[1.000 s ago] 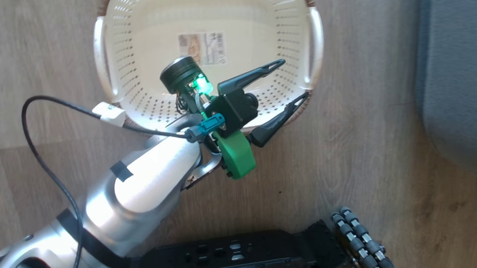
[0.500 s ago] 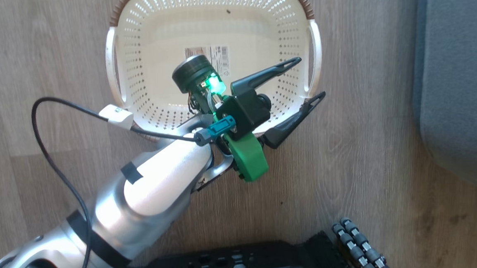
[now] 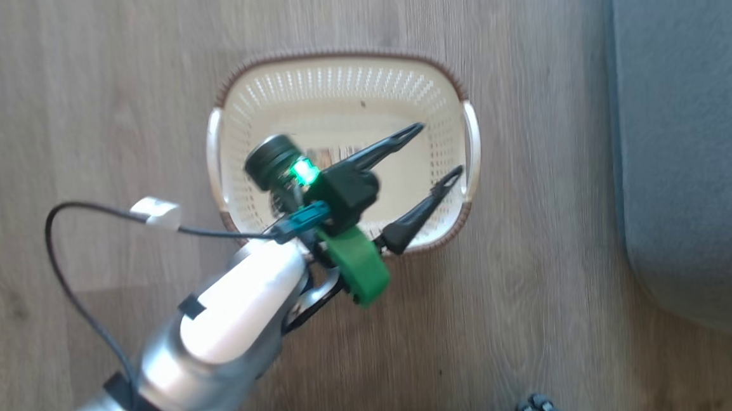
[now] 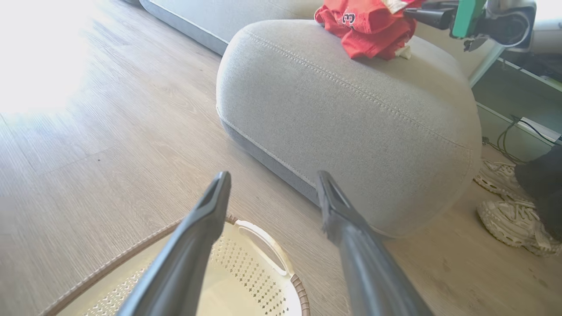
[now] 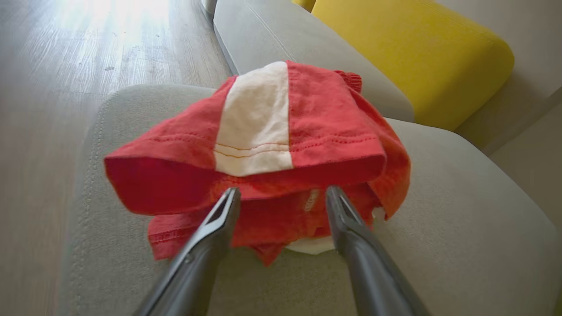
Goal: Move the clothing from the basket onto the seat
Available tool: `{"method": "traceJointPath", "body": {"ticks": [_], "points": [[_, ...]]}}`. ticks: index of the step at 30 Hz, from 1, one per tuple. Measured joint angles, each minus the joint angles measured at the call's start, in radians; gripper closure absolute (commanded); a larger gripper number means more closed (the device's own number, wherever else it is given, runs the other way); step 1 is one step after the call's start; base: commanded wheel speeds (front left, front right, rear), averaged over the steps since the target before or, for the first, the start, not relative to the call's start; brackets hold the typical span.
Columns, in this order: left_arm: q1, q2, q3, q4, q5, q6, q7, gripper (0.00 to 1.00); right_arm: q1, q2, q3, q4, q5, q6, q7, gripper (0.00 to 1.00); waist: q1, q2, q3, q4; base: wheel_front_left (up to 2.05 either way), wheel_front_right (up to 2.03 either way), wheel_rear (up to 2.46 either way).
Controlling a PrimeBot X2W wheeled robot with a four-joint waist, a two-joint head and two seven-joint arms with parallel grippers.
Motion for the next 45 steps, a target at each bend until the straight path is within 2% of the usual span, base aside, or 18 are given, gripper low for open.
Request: {"method": "traceJointPath", "body": {"ticks": [9,18,24,28,34,45], "points": [[0.172,-0.012,0.212,-0.012,0.006,0.000,0.000,0.00,0.212,0.106,0.175,-0.187,0.130,0.000,0.000,0.00,0.0000,0.0000,-0.177,0.044,0.00,0.00,0.00],[0.308,-0.016,0.450,-0.014,0.053,0.000,0.000,0.00,0.344,0.248,0.287,-0.365,0.138,0.000,0.000,0.00,-0.0001,0.0000,-0.332,0.118,0.00,0.00,0.00],[0.422,-0.016,0.638,-0.022,0.112,0.000,0.000,0.00,0.423,0.311,0.368,-0.461,0.160,0.000,0.000,0.00,-0.0001,0.0000,-0.427,0.164,0.00,0.00,0.00],[0.479,-0.024,0.720,-0.036,0.136,0.000,0.000,0.00,0.491,0.353,0.386,-0.505,0.177,0.000,0.000,0.00,-0.0001,0.0000,-0.479,0.180,0.00,0.00,0.00],[0.565,-0.032,0.795,-0.056,0.168,0.000,0.000,0.00,0.619,0.404,0.405,-0.533,0.184,0.000,0.000,0.00,-0.0001,0.0000,-0.539,0.189,0.00,0.00,0.00],[0.662,-0.037,0.839,-0.081,0.188,0.022,0.000,0.00,0.764,0.459,0.397,-0.543,0.165,0.000,0.000,0.00,-0.0001,0.0000,-0.605,0.161,0.00,0.00,0.00]]}}
